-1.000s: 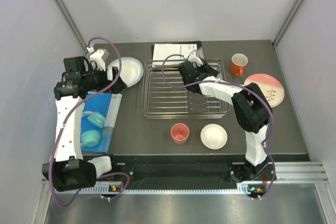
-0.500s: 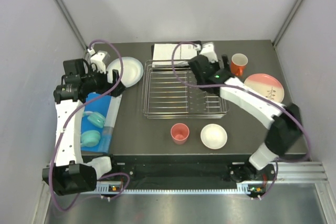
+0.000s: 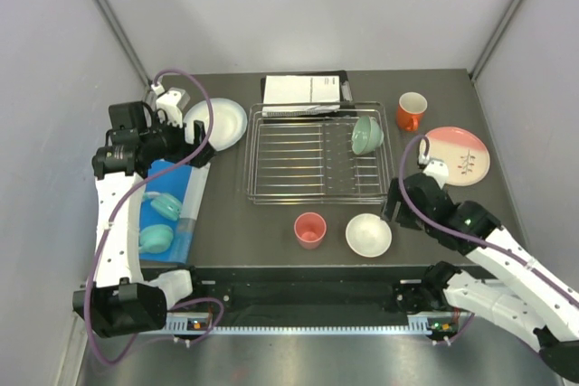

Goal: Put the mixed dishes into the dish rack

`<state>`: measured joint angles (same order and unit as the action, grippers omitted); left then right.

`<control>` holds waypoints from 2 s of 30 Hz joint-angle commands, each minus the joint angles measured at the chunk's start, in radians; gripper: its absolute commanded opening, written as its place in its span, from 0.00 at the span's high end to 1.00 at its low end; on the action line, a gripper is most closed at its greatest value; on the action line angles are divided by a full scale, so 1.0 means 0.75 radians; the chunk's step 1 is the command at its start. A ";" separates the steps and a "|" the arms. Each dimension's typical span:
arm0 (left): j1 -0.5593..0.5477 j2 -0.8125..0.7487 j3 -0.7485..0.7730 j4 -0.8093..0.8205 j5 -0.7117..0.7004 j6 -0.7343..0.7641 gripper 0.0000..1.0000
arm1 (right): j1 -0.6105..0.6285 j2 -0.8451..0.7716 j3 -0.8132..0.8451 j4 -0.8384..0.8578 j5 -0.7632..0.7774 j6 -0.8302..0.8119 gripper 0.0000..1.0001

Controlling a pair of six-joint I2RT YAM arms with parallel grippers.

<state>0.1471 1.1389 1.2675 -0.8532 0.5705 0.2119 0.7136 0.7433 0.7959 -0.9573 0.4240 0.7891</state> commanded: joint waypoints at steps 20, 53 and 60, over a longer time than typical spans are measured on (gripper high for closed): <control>0.008 -0.023 0.065 0.013 0.035 -0.019 0.04 | 0.012 0.107 -0.427 0.325 -0.238 0.222 0.40; 0.008 -0.079 0.022 0.019 0.070 -0.049 0.05 | 0.249 0.360 0.693 -0.460 0.755 0.032 1.00; 0.006 -0.089 0.044 -0.014 0.043 -0.019 0.05 | 0.266 0.737 0.845 -0.611 1.228 0.054 1.00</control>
<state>0.1471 1.1011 1.2903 -0.8692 0.5941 0.1852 0.8963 1.1965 1.4071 -1.2781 1.0874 0.8356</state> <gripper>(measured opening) 0.956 0.054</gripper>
